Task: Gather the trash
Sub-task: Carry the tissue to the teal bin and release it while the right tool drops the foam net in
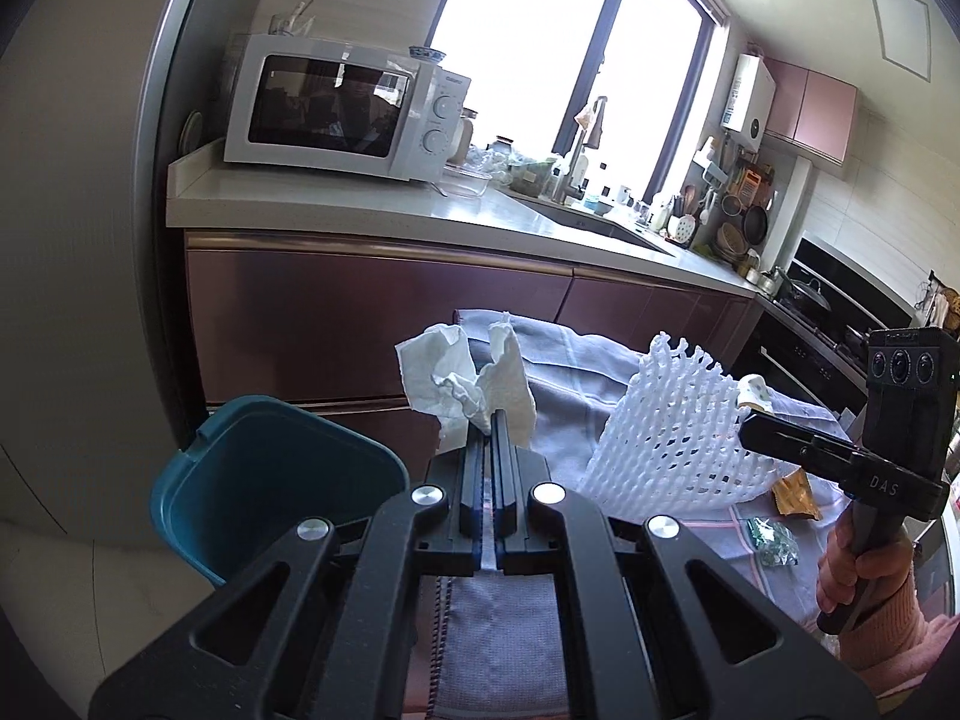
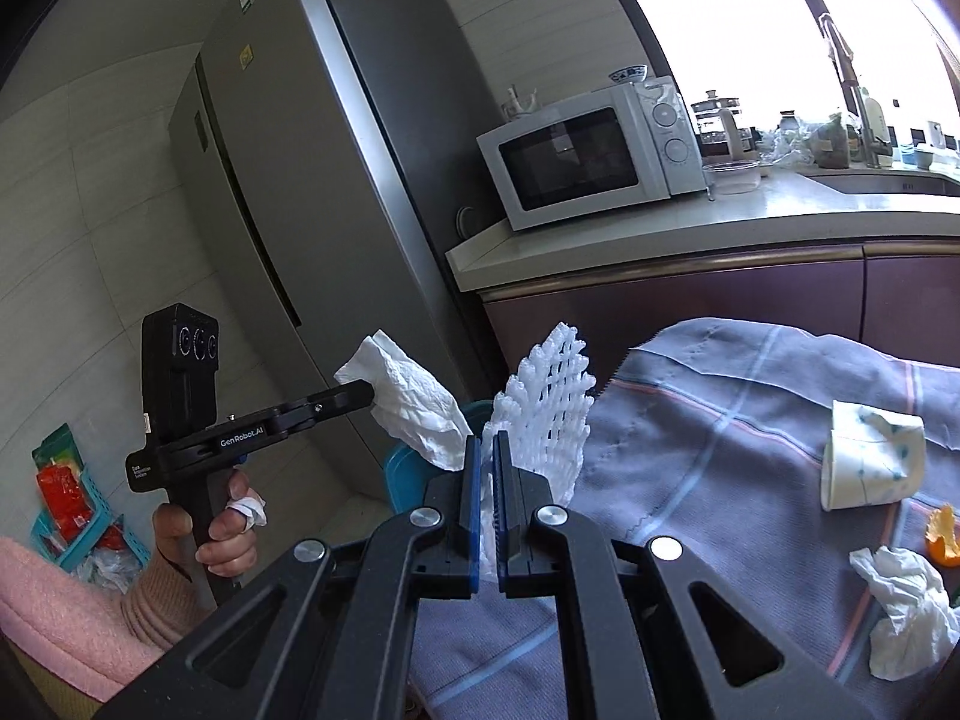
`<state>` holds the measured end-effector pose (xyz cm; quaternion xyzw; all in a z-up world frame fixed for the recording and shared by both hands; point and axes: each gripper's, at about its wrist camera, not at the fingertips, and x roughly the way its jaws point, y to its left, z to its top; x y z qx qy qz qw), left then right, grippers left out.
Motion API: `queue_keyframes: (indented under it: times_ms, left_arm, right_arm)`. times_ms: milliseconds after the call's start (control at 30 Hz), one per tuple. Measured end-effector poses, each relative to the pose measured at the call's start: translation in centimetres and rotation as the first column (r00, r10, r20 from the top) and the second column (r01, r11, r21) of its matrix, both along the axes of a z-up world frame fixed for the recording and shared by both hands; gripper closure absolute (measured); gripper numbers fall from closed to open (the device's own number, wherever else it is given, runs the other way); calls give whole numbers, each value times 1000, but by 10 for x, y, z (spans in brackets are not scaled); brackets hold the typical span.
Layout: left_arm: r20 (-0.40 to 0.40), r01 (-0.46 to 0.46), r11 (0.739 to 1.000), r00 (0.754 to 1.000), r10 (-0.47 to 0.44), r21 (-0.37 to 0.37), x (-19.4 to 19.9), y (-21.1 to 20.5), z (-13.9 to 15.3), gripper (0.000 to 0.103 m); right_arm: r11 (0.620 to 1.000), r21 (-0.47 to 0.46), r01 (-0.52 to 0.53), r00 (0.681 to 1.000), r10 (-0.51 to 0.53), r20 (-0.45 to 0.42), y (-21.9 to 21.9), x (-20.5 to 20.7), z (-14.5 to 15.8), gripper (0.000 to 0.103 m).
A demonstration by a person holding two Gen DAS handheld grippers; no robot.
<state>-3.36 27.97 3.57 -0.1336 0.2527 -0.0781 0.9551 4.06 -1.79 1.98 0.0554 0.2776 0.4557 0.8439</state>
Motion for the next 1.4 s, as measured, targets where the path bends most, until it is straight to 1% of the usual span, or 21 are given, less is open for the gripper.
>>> queue_keyframes:
  times_ms: [233, 400, 700, 967, 1167, 1400]
  left_arm:
    - [-13, -68, 998, 998, 68, 6, -4, 26, -6, 101]
    - [-25, -108, 994, 994, 108, 14, -6, 42, -12, 101]
    - [-76, -176, 984, 981, 178, 30, 8, 68, -30, 100]
    - [-127, -213, 976, 968, 216, 37, 23, 87, -50, 100]
    - [-162, -229, 973, 959, 232, 40, 33, 92, -65, 100]
    - [-209, -236, 970, 948, 242, 50, 49, 95, -83, 100]
  right_arm:
    - [997, -5, -78, 997, 78, 1, 38, 8, 3, 100]
    - [994, -20, -112, 994, 112, -2, 65, 14, 2, 100]
    - [988, -30, -150, 985, 147, -86, 106, 36, -18, 100]
    - [984, -62, -164, 978, 155, -137, 135, 50, -36, 100]
    - [981, -95, -171, 976, 155, -154, 154, 56, -47, 100]
    - [977, -130, -172, 967, 142, -211, 168, 69, -68, 100]
